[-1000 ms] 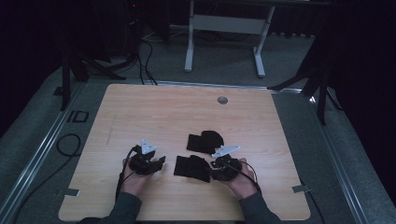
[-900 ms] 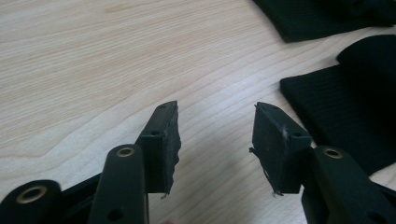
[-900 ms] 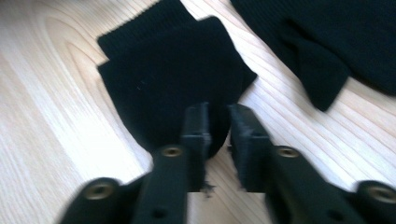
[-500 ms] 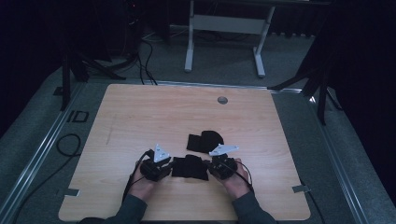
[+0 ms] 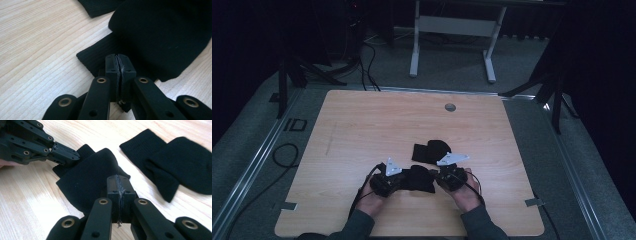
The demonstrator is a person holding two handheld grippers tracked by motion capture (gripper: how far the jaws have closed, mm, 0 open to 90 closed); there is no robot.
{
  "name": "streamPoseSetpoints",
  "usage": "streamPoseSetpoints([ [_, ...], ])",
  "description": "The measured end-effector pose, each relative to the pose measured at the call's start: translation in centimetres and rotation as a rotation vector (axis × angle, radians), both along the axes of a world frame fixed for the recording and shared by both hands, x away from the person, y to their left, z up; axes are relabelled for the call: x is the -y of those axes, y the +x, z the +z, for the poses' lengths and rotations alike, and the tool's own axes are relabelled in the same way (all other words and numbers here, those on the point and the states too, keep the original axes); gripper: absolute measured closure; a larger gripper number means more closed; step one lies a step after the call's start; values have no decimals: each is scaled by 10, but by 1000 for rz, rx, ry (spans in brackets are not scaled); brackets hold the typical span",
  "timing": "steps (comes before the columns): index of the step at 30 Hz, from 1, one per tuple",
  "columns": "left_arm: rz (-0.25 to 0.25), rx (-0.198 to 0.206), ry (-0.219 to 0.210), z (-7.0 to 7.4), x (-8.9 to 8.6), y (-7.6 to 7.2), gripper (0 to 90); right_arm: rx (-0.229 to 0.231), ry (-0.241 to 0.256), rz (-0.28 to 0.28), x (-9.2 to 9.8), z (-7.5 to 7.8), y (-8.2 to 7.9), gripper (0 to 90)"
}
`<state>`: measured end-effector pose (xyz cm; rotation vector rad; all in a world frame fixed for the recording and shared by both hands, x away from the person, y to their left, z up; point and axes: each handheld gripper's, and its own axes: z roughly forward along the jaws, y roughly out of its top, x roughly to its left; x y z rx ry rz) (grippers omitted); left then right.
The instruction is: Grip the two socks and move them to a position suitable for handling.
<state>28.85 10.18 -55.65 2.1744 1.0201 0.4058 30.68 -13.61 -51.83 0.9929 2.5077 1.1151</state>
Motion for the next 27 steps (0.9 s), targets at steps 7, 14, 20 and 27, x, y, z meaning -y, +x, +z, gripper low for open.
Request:
streamPoseSetpoints([
  [7, 4, -12, 4, 1, -5, 2, 882, -2, 5, -15, 15, 7, 1, 887],
  [14, 17, -23, 9, 2, -15, 5, 880, -18, 2, -34, 32, 10, 3, 886],
  [20, 51, -32, 22, 4, -26, 10, 863, -49, -23, -50, 45, 8, 5, 885],
  [27, 124, -27, 38, 6, -41, 16, 832, -102, -54, -53, 54, 5, 7, 885],
])
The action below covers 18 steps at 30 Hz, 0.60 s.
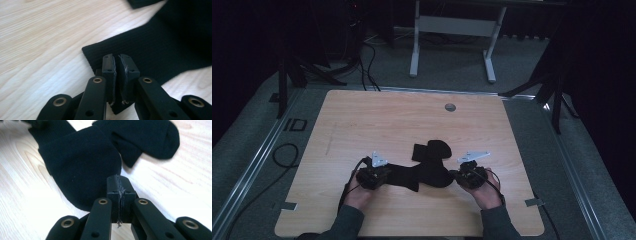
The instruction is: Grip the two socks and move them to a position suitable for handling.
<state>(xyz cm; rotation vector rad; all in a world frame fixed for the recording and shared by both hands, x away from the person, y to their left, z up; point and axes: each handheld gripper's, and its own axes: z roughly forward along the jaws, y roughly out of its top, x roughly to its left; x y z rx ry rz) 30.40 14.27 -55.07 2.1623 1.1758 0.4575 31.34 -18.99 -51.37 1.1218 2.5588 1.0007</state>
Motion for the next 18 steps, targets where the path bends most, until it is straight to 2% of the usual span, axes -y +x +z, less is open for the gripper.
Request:
streamPoseSetpoints([
  [1, 15, 8, 18, 0, -1, 1, 825, -8, -10, 5, 0, -1, 0, 885],
  [4, 45, 16, 29, 1, -4, 2, 810, -27, -30, 24, 1, -4, 0, 885],
  [7, 62, 29, 15, 2, -4, 1, 799, -45, -45, 40, 2, -6, 0, 885],
  [9, 40, 38, -17, 4, 0, -2, 795, -41, -63, 37, 2, -8, 1, 884],
  [11, 3, 51, -21, 5, 8, -5, 792, -38, -76, 26, 2, -10, 2, 883],
  [14, -26, 61, -21, 4, 16, -8, 783, -32, -104, 5, 4, -14, 4, 865],
  [15, -57, 59, -12, 1, 24, -10, 781, -25, -115, -4, 4, -15, 5, 835],
  [18, -86, 46, 4, -3, 31, -12, 781, 3, -106, -48, 7, -15, 7, 757],
])
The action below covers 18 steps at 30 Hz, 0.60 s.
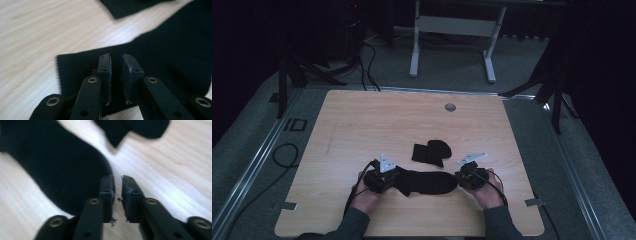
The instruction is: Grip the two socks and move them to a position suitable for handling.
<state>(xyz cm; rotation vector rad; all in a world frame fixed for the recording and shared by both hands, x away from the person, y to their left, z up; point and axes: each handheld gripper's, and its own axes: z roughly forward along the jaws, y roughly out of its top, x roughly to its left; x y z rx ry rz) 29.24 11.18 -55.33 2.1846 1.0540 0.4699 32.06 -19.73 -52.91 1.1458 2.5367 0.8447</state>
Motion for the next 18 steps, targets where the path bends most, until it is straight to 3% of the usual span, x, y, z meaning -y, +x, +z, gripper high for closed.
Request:
streamPoseSetpoints([
  [6, -31, 1, 8, -4, 8, -2, 781, 73, 54, -84, 7, 8, 2, 680],
  [10, -43, -3, 5, -4, 8, -2, 788, 116, 90, -100, 9, 17, 3, 662],
  [18, -86, -2, 1, -5, 12, -4, 792, 178, 86, -80, -5, 28, 17, 628],
])
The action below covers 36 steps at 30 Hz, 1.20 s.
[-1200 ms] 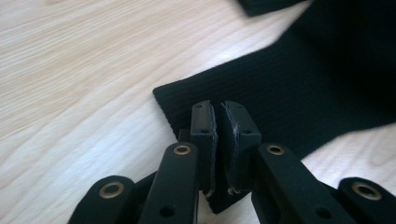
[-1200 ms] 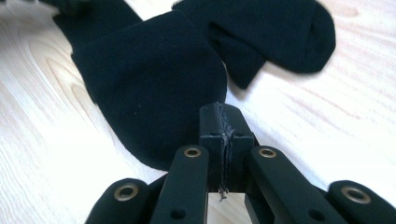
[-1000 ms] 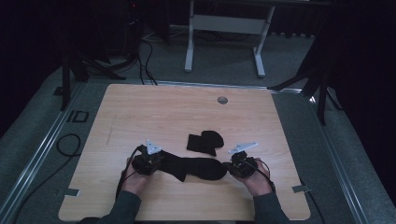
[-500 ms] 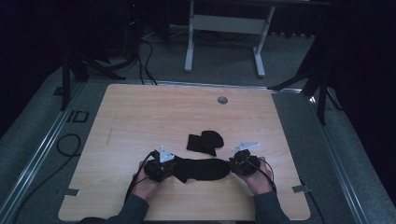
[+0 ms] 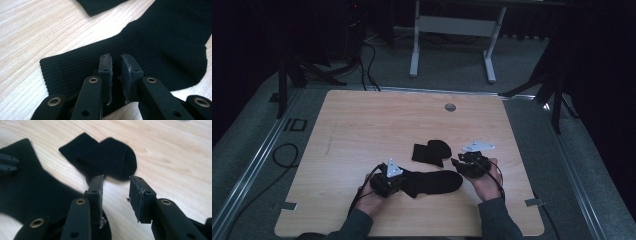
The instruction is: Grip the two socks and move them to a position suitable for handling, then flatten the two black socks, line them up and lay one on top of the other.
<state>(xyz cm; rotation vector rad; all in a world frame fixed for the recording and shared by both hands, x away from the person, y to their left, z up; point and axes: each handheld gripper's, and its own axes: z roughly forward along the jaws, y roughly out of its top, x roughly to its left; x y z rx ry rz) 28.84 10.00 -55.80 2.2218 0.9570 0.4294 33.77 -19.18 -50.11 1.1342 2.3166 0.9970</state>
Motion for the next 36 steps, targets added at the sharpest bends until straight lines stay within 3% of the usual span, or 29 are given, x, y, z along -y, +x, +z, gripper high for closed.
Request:
streamPoseSetpoints([
  [8, -7, -4, -3, 0, -1, 1, 791, 7, -15, -11, -16, -6, 24, 627],
  [19, -4, -2, -5, 0, -1, 1, 788, -57, -40, -59, -24, -26, 63, 639],
  [28, -4, 0, -8, -1, -1, 1, 787, -110, -48, -57, -33, -43, 73, 602],
  [29, -4, 0, -8, -1, -1, 1, 787, -120, -72, -72, -35, -46, 74, 610],
  [34, -3, 0, -9, -1, -1, 1, 787, -118, -91, -67, -36, -47, 73, 644],
  [36, -3, 1, -9, -1, -1, 1, 787, -124, -92, -63, -37, -47, 72, 697],
])
